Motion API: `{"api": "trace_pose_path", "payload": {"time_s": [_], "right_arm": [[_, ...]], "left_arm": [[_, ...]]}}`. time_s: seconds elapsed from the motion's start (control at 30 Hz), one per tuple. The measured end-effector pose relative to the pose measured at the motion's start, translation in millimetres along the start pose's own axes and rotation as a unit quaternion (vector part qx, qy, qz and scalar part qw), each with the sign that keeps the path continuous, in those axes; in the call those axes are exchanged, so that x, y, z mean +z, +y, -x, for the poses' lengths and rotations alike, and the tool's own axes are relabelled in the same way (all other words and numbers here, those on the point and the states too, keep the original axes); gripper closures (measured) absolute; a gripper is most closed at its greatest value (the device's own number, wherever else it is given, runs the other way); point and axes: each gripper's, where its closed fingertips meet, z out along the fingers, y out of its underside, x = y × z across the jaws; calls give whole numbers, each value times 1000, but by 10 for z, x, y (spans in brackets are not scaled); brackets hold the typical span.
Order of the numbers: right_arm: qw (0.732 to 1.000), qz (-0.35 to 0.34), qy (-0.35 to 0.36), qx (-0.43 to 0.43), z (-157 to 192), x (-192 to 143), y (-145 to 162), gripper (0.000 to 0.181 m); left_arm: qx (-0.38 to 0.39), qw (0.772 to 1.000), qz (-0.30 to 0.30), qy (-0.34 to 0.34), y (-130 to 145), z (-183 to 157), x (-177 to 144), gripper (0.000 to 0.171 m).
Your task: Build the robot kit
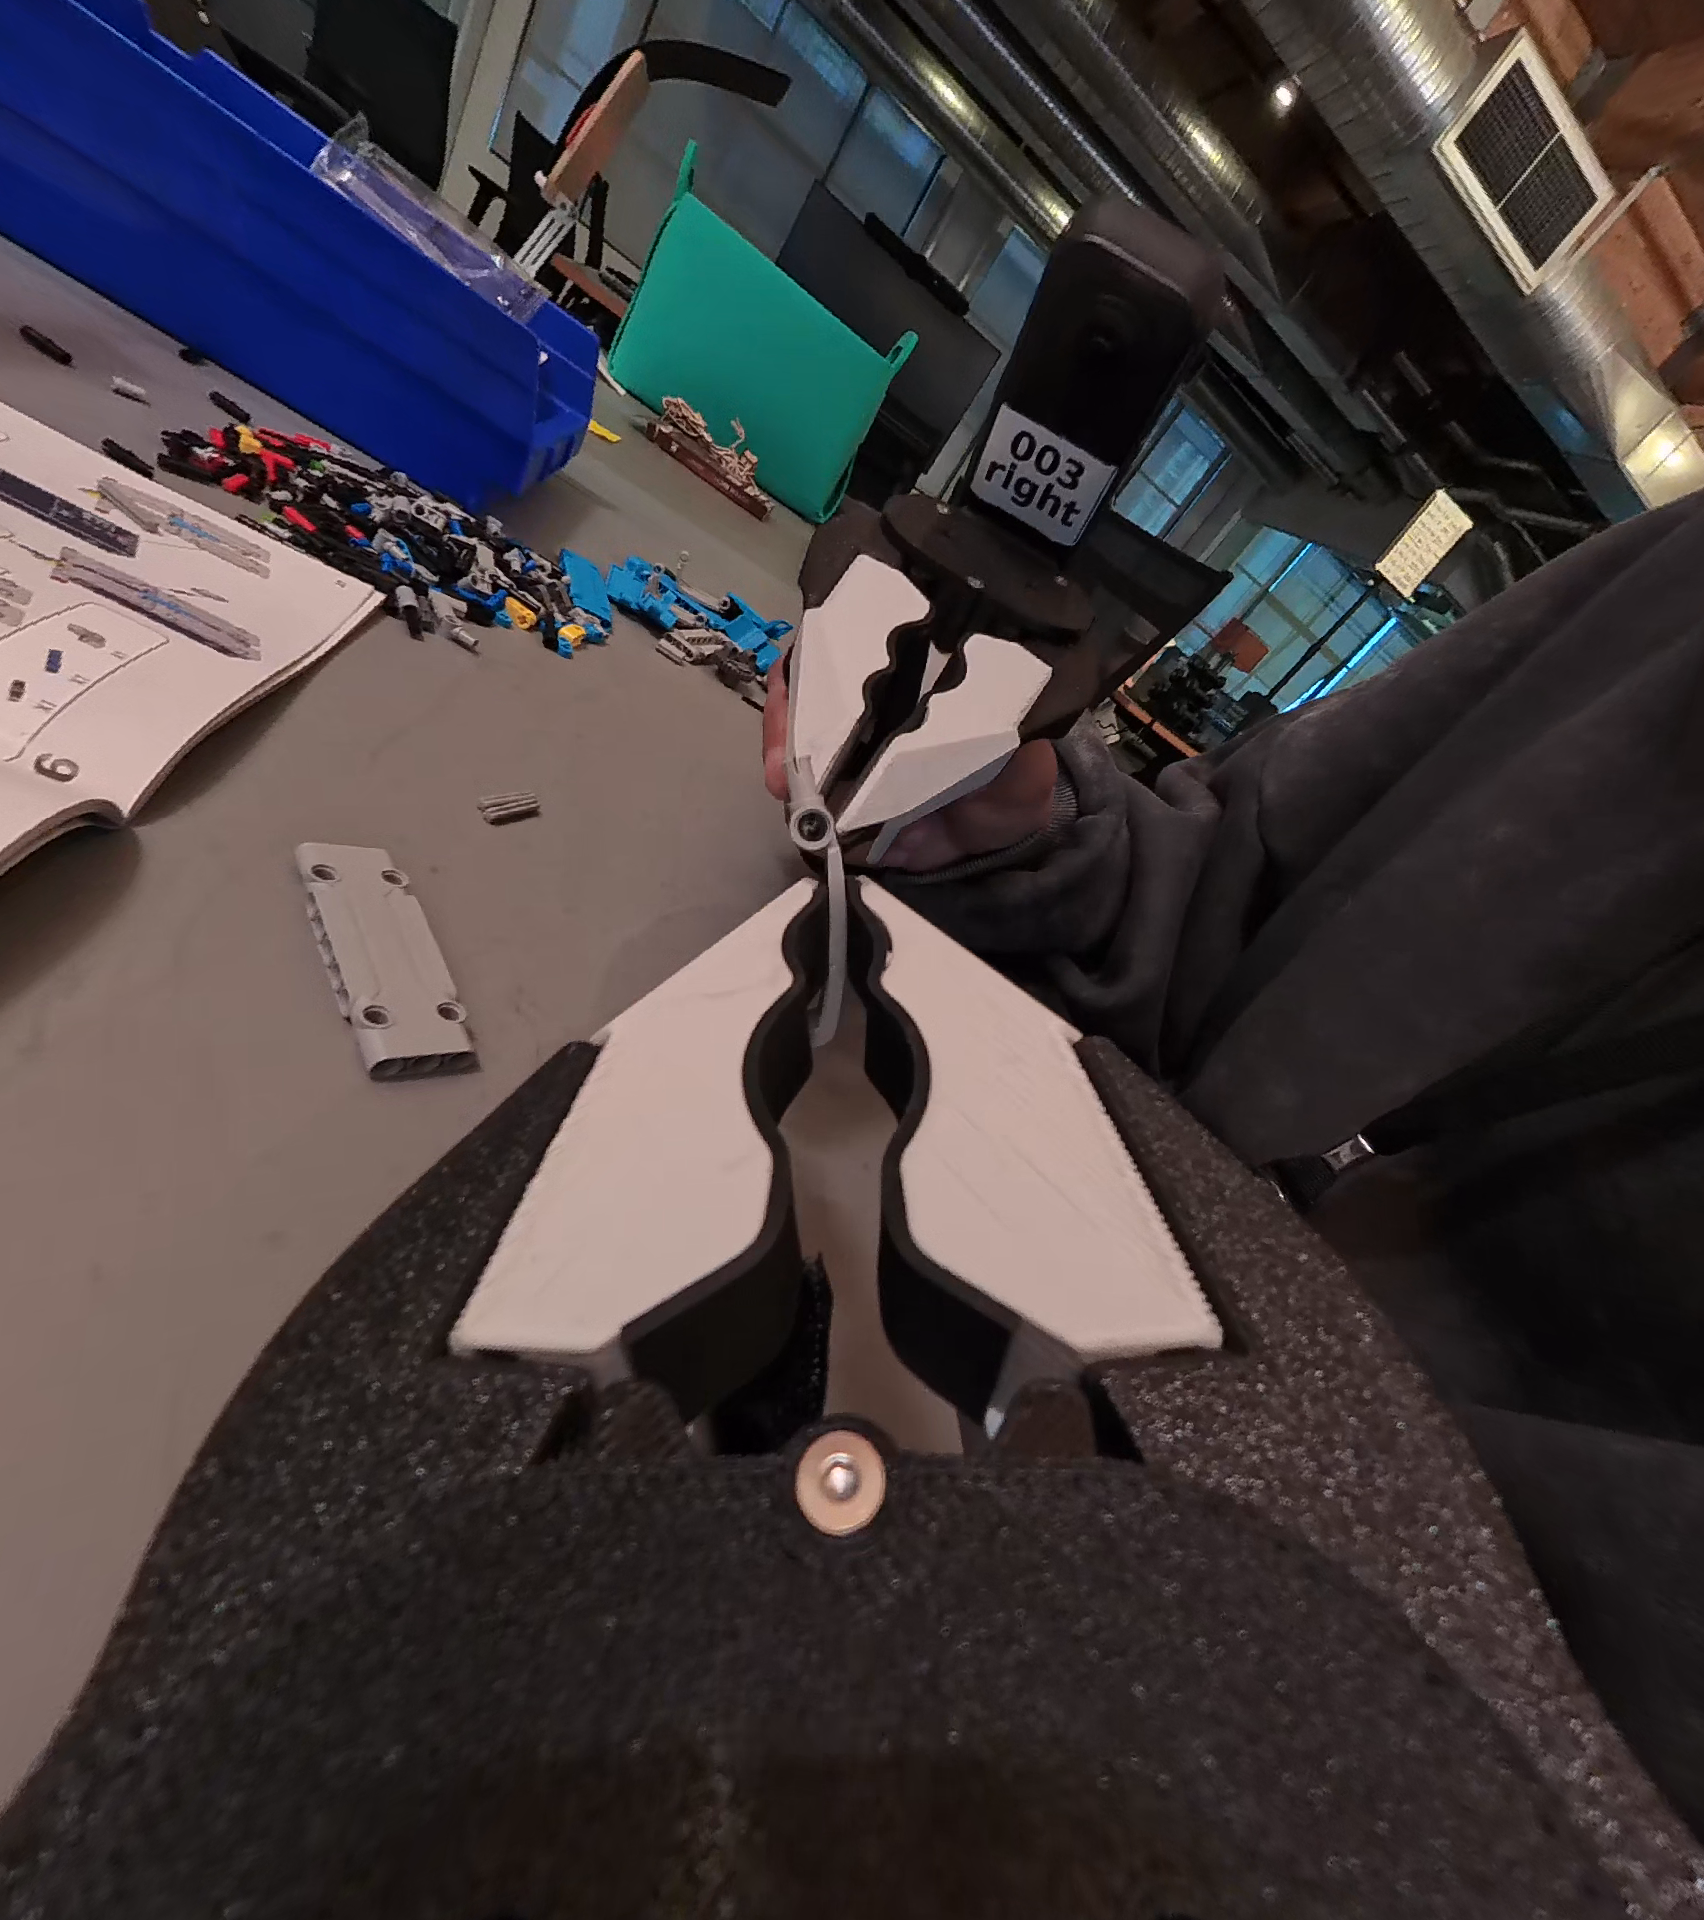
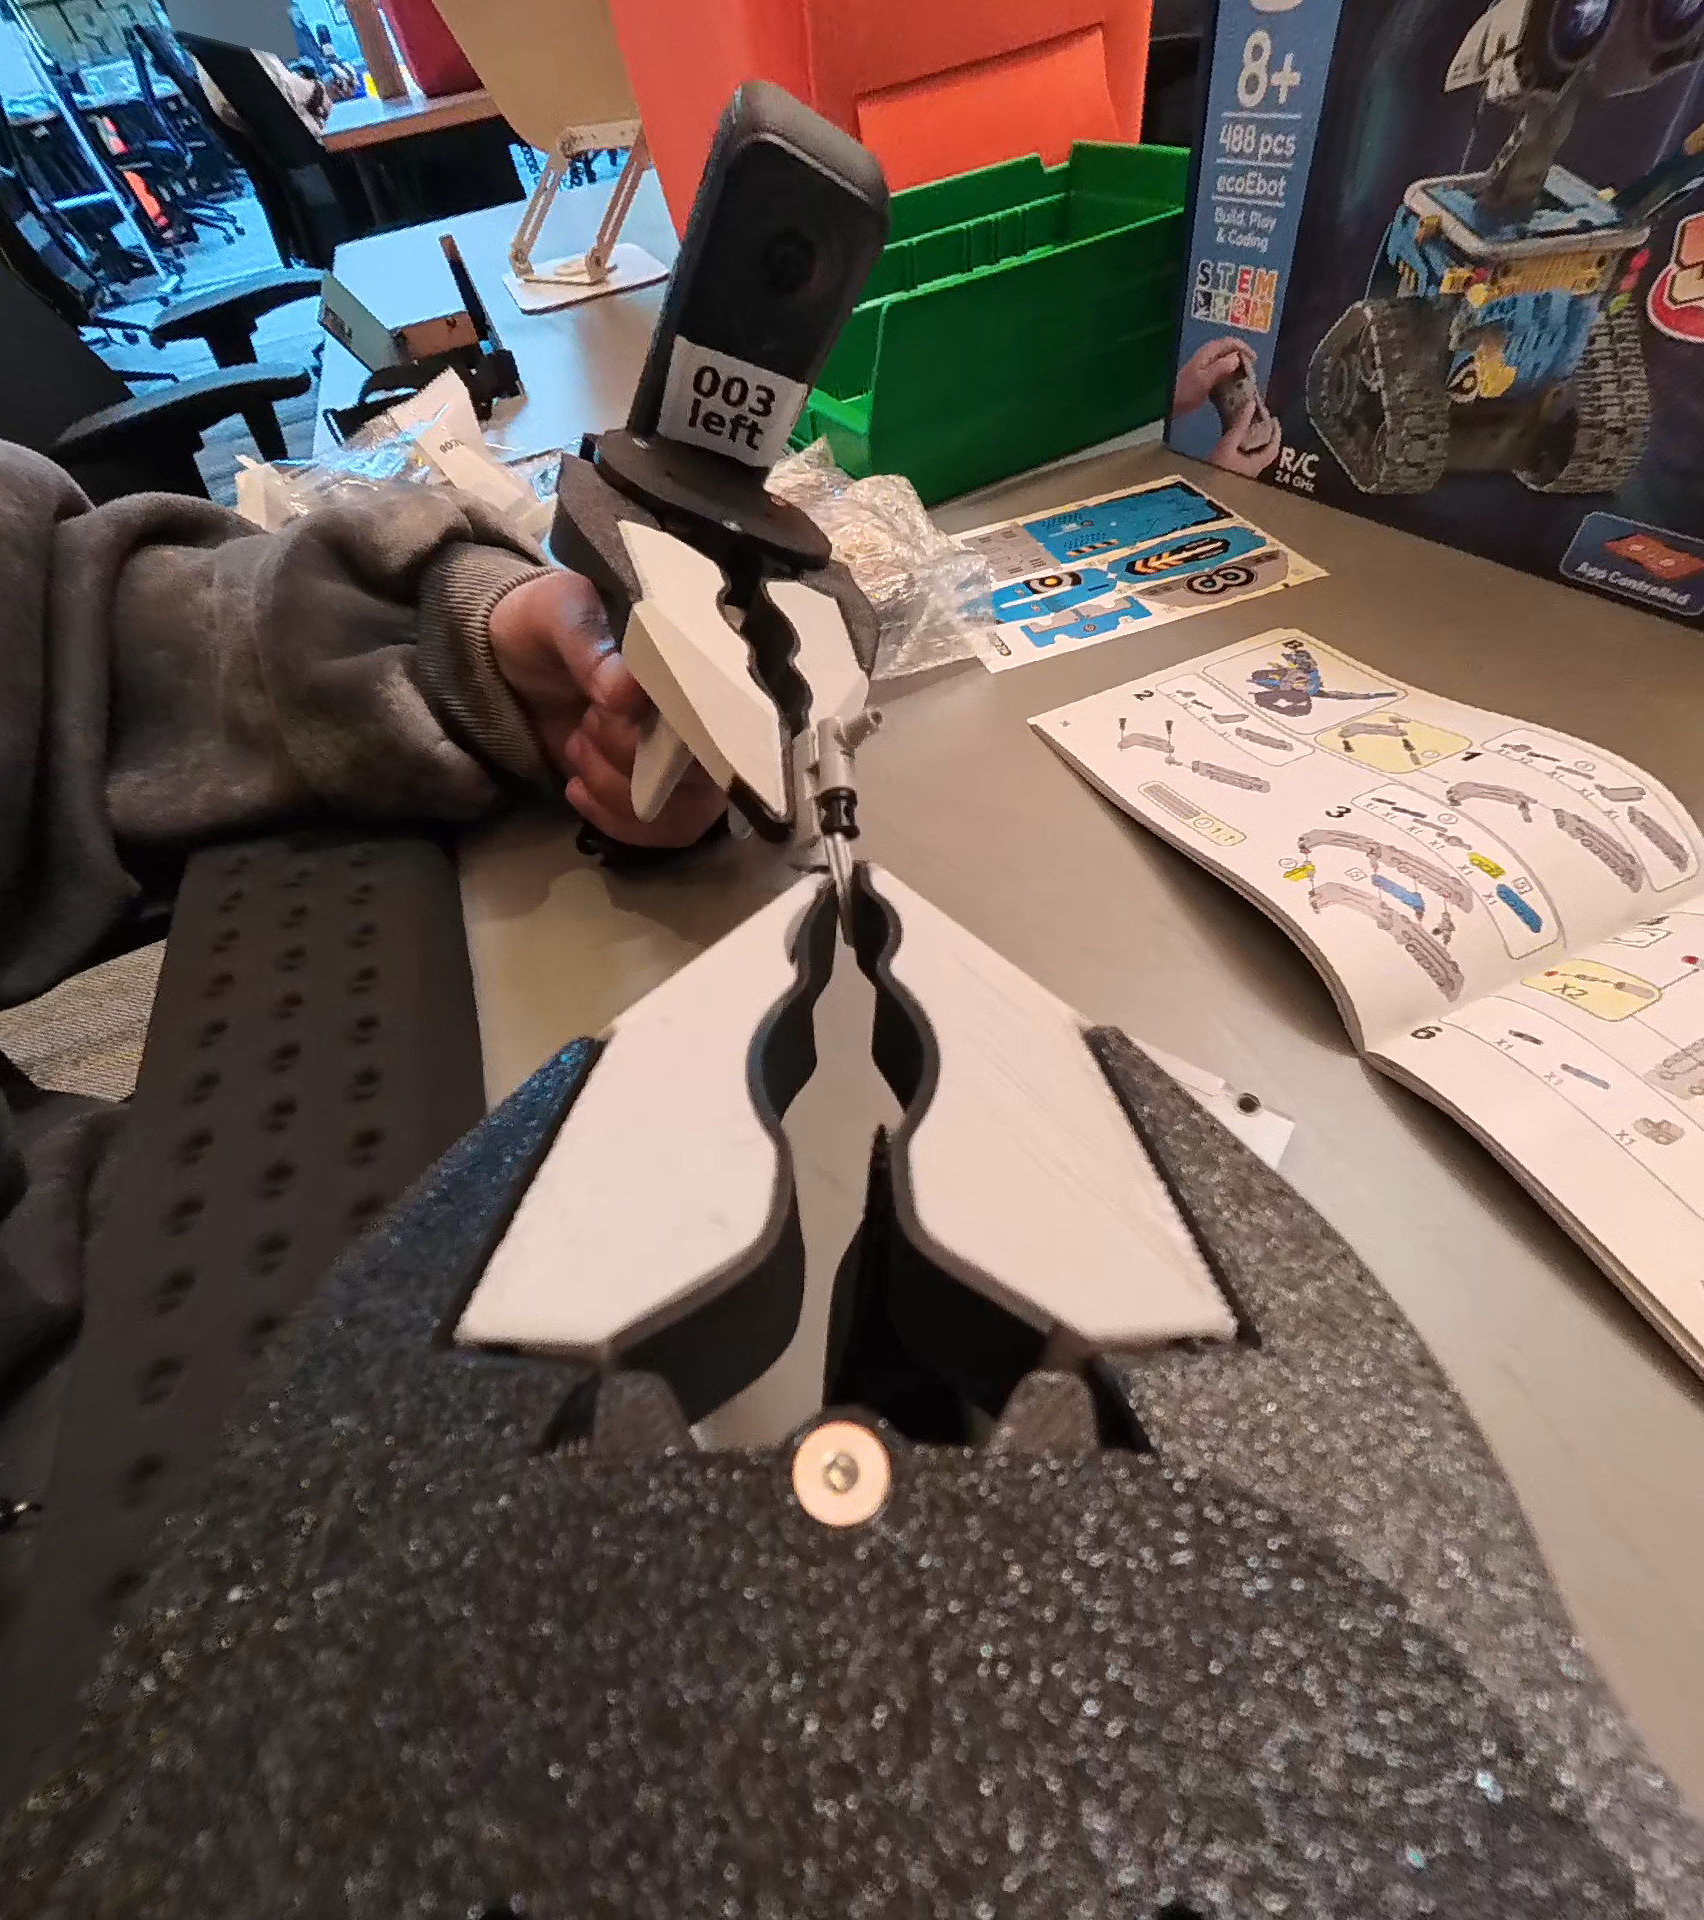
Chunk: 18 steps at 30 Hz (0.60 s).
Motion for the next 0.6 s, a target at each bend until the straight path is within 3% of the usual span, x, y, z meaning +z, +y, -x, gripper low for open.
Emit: {"api": "trace_pose_path", "payload": {"time_s": [0.2,0.4,0.6], "right_arm": [[1000,-19,-5,21,2,-12,-62,180],[998,-36,48,-32,20,-7,-173,180],[998,-40,41,-3,-7,-10,-151,180]], "left_arm": [[-19,1000,-17,18,-42,-31,-2,171],[-78,993,-60,68,-146,-97,-27,171],[-73,994,-58,52,-134,-64,7,171]]}}
